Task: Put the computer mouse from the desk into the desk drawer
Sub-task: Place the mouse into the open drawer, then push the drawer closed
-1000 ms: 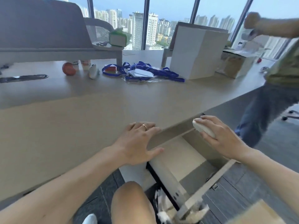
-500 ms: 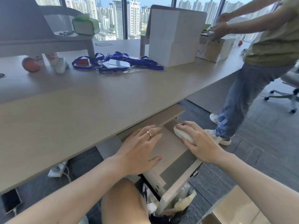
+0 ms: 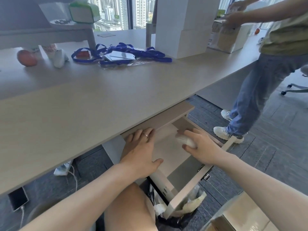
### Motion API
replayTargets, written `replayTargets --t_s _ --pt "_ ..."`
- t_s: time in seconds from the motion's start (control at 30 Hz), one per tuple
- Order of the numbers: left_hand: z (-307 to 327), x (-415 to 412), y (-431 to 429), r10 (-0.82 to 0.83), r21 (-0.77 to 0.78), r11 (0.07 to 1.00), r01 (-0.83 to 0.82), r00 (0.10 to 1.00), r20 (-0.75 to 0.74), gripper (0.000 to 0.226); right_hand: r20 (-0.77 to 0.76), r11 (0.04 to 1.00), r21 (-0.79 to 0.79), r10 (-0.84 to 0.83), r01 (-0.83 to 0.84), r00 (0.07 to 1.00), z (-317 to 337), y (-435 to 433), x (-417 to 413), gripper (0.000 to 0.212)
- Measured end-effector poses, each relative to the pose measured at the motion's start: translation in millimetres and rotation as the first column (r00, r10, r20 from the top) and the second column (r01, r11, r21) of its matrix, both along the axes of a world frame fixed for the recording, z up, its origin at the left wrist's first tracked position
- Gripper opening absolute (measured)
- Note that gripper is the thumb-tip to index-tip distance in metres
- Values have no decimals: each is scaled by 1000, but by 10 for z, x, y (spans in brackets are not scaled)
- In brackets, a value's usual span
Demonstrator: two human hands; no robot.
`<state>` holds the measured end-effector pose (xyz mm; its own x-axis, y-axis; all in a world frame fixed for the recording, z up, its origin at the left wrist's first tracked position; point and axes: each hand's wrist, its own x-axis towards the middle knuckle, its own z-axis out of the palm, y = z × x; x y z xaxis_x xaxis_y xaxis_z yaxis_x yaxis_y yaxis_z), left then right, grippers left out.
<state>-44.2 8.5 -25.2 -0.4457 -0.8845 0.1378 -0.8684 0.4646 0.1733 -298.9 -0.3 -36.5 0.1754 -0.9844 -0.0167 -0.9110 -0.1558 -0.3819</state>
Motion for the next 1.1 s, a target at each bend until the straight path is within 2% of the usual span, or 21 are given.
replayTargets --t_s 0.17,0.37,0.53,0.67,0.8,0.93,1.1 --pt "-11 31 -38 -23 -65 998 21 1000 -20 104 -24 993 115 -1 3 1000 -83 -180 113 63" --pt "-29 76 -62 -47 -81 996 47 999 2 107 44 980 201 -5 -4 999 -331 -386 252 73" --pt "-44 87 -71 -51 -105 993 51 999 8 106 -71 976 215 -2 17 997 -492 -463 350 65" --pt "-59 79 -74 -41 -119 992 42 999 14 106 -225 961 274 37 27 974 -581 -454 398 72" --pt "-53 83 -83 -43 -118 992 45 999 21 106 -273 955 295 53 31 961 -631 -446 409 72" --pt "-53 79 -100 -54 -107 993 56 998 24 105 -240 967 253 38 25 970 -411 -343 419 75" --pt "-14 101 -123 -64 -75 995 63 998 -15 98 -78 995 -63 -81 76 994 209 -23 69 61"
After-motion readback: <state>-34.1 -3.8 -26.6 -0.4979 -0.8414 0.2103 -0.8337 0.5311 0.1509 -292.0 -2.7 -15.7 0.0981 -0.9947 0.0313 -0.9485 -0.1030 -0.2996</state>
